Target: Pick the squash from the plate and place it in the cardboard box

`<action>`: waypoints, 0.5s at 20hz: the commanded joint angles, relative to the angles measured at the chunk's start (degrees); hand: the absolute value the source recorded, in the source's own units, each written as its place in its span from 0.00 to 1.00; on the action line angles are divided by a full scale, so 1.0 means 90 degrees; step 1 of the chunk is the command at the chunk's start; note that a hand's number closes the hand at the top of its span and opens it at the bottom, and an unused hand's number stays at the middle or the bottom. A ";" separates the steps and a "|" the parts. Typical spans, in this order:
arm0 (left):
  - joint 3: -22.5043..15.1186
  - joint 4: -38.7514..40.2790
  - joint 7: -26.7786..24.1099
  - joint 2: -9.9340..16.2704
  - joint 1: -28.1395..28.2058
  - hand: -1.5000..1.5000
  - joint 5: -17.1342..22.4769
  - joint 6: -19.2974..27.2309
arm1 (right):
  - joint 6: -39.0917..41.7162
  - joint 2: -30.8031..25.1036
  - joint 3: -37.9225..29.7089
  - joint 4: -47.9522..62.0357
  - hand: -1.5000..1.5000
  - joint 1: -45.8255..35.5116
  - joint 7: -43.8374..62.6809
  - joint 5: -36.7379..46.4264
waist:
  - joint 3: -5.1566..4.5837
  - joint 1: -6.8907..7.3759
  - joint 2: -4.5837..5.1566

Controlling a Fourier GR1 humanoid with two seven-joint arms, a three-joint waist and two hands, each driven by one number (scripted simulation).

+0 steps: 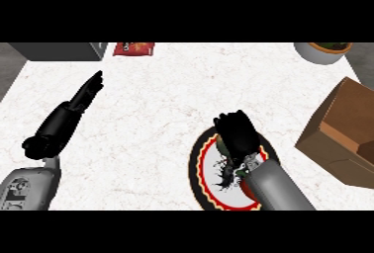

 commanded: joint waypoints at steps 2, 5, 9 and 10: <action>-0.0107 -0.0015 -0.0213 -0.0087 0.0299 0.50 -0.0103 0.0027 | 0.0135 0.0519 0.0684 -0.0485 1.00 0.0746 -0.0474 -0.1058 | 0.0003 0.0052 -0.0005; 0.0231 0.0125 -0.0208 0.0202 0.0100 0.50 0.0027 -0.0099 | 0.0330 0.0505 0.0938 -0.1530 1.00 0.1343 -0.0868 -0.1166 | -0.0002 -0.0070 -0.0023; -0.0054 0.0025 0.0160 -0.0150 -0.0070 0.50 -0.0110 0.0052 | 0.0639 0.0186 0.1218 -0.3060 1.00 0.1477 -0.0639 -0.0847 | -0.0001 -0.0066 -0.0020; -0.0024 -0.0069 0.0140 -0.0107 -0.0004 0.50 -0.0084 0.0015 | 0.0529 0.0285 0.1679 -0.3295 1.00 0.1696 -0.0382 -0.0465 | -0.0001 -0.0061 -0.0028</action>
